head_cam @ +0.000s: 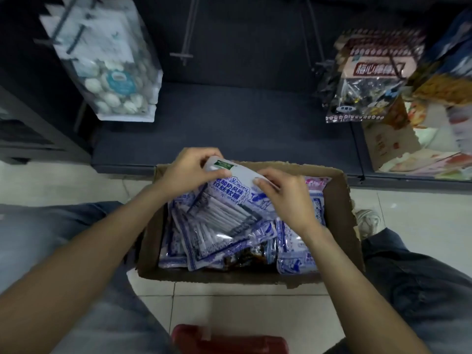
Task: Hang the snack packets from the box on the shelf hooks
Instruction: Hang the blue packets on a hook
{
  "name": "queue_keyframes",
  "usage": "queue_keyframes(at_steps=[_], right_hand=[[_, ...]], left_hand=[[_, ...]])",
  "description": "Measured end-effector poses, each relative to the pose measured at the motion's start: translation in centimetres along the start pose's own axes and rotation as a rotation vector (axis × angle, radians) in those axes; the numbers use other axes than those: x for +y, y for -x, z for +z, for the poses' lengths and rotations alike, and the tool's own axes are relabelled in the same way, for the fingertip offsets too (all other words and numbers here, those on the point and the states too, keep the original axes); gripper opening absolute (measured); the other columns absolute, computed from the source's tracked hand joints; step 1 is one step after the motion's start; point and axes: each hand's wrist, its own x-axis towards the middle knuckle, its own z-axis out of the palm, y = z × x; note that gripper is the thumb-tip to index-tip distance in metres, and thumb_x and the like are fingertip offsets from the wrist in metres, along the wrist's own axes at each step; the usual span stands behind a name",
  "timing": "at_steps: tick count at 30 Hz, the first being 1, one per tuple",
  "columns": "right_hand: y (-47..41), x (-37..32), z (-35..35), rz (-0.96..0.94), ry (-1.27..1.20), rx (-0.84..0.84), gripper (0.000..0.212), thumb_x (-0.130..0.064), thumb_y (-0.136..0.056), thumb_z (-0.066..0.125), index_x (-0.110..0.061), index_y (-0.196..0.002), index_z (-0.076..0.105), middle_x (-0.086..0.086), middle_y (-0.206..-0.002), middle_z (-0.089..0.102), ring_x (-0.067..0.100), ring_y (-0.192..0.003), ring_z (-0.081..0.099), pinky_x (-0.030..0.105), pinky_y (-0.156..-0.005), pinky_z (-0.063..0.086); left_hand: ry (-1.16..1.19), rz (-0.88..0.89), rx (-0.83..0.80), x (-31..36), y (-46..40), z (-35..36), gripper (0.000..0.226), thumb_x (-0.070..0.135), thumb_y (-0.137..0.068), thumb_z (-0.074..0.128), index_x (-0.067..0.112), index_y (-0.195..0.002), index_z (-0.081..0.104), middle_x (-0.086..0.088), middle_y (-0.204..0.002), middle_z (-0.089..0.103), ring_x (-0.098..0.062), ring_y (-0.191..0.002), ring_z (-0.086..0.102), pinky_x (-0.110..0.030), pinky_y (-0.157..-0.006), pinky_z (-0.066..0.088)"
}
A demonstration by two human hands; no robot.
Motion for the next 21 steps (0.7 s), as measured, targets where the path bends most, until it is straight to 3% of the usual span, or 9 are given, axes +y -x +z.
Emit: queue_keyframes(at_steps=[3, 5, 8, 12, 16, 21], right_hand=[[-3.1, -2.5, -3.0, -0.046, -0.053, 0.017, 0.012, -0.029, -0.083, 0.072, -0.02, -0.092, 0.069, -0.013, -0.077, 0.068, 0.005, -0.072, 0.066, 0.027, -0.071, 0.054], [-5.2, -3.0, -4.6, -0.088, 0.02, 0.015, 0.015, -0.031, -0.083, 0.072, -0.02, -0.093, 0.068, -0.013, -0.081, 0.067, 0.008, -0.076, 0.066, 0.031, -0.073, 0.054], [-8.1, -3.0, -5.2, -0.169, 0.157, 0.177, 0.014, -0.032, -0.085, 0.065, -0.018, -0.088, 0.065, -0.005, -0.081, 0.068, 0.016, -0.073, 0.065, 0.037, -0.065, 0.052], [-12.1, -3.5, -2.5, -0.151, 0.054, 0.272, 0.006, -0.019, -0.088, 0.067, -0.017, -0.083, 0.063, -0.006, -0.075, 0.063, 0.019, -0.069, 0.063, 0.035, -0.064, 0.053], [-15.8, -5.0, 0.0, 0.071, -0.245, 0.242, 0.026, -0.018, -0.089, 0.064, -0.033, -0.072, 0.049, 0.006, -0.076, 0.064, 0.029, -0.077, 0.066, 0.048, -0.072, 0.056], [-18.3, -6.6, 1.7, 0.057, -0.251, 0.17, 0.024, -0.022, -0.091, 0.06, -0.026, -0.073, 0.044, 0.01, -0.079, 0.063, 0.028, -0.078, 0.063, 0.041, -0.073, 0.052]], left_hand=[[0.055, 0.101, 0.042, 2.1, -0.6, -3.4, 0.015, 0.025, -0.075, 0.077, 0.023, -0.071, 0.062, 0.011, -0.068, 0.062, -0.001, -0.063, 0.053, -0.023, -0.058, 0.042], [0.084, 0.171, 0.136, 3.5, -1.2, -5.4, 0.015, 0.024, -0.074, 0.076, 0.025, -0.071, 0.061, 0.014, -0.067, 0.063, 0.0, -0.064, 0.054, -0.019, -0.061, 0.042], [0.038, 0.268, 0.34, 4.3, -1.9, -8.0, 0.014, 0.024, -0.075, 0.074, 0.029, -0.074, 0.062, 0.025, -0.071, 0.064, 0.008, -0.067, 0.056, -0.01, -0.064, 0.042], [-0.231, 0.355, 0.567, 2.3, -2.4, -10.0, 0.007, 0.031, -0.08, 0.073, 0.025, -0.082, 0.072, 0.022, -0.078, 0.067, 0.003, -0.076, 0.061, -0.024, -0.067, 0.05], [-0.54, 0.196, 0.787, 0.2, -3.6, -11.3, 0.02, 0.041, -0.077, 0.073, 0.022, -0.083, 0.075, -0.002, -0.084, 0.068, -0.015, -0.078, 0.062, -0.029, -0.061, 0.046], [-0.473, -0.019, 0.639, -1.3, -4.9, -13.0, 0.018, 0.033, -0.083, 0.071, 0.017, -0.091, 0.071, -0.005, -0.091, 0.073, -0.025, -0.089, 0.066, -0.032, -0.071, 0.046]])
